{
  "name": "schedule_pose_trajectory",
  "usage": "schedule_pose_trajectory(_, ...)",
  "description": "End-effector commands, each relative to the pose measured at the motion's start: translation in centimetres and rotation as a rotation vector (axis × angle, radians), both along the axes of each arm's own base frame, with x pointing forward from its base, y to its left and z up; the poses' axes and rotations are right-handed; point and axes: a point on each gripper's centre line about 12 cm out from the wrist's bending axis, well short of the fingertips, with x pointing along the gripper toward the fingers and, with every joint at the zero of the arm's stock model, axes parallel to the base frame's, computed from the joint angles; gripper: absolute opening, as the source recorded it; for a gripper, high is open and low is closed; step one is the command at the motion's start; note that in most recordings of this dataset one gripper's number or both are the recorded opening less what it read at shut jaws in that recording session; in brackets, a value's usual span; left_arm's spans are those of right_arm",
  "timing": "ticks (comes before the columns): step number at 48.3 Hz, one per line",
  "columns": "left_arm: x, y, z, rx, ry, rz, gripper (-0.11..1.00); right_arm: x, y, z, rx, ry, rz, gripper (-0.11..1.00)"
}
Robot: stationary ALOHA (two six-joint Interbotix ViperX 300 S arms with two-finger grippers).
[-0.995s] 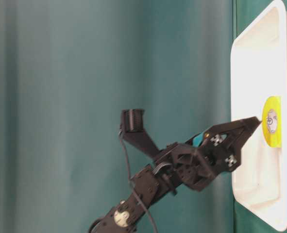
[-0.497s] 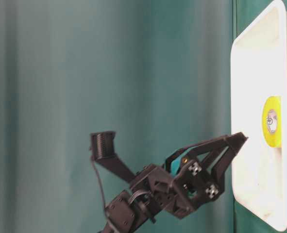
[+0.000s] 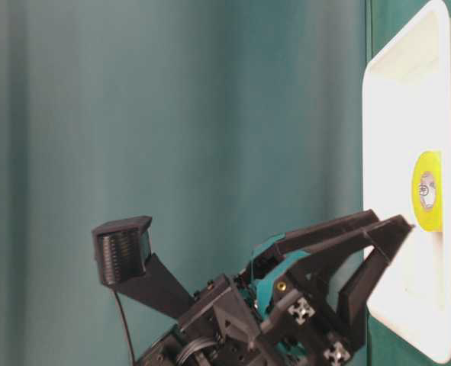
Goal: Put the tape into the white case with the left arm.
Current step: 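Release the yellow roll in the tray and withdraw the left gripper, then move the left gripper to the teal roll and grip its core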
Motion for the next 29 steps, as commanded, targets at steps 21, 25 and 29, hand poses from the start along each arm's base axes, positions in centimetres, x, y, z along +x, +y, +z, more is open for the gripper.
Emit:
schedule_pose_trajectory(21, -0.1, -5.8, 0.9, -0.221, -0.016, 0.058, 0.69, 0.2, 0.0, 0.5, 0.001, -0.015, 0.000, 0.99)
schedule_pose_trajectory(25, -0.2, -6.6, 0.6, -0.242, -0.006, 0.058, 0.69, 0.2, 0.0, 0.4, 0.001, -0.014, 0.000, 0.99)
schedule_pose_trajectory(29, -0.3, -7.5, 0.3, -0.264, 0.006, 0.058, 0.69, 0.2, 0.0, 0.4, 0.001, -0.012, 0.001, 0.99)
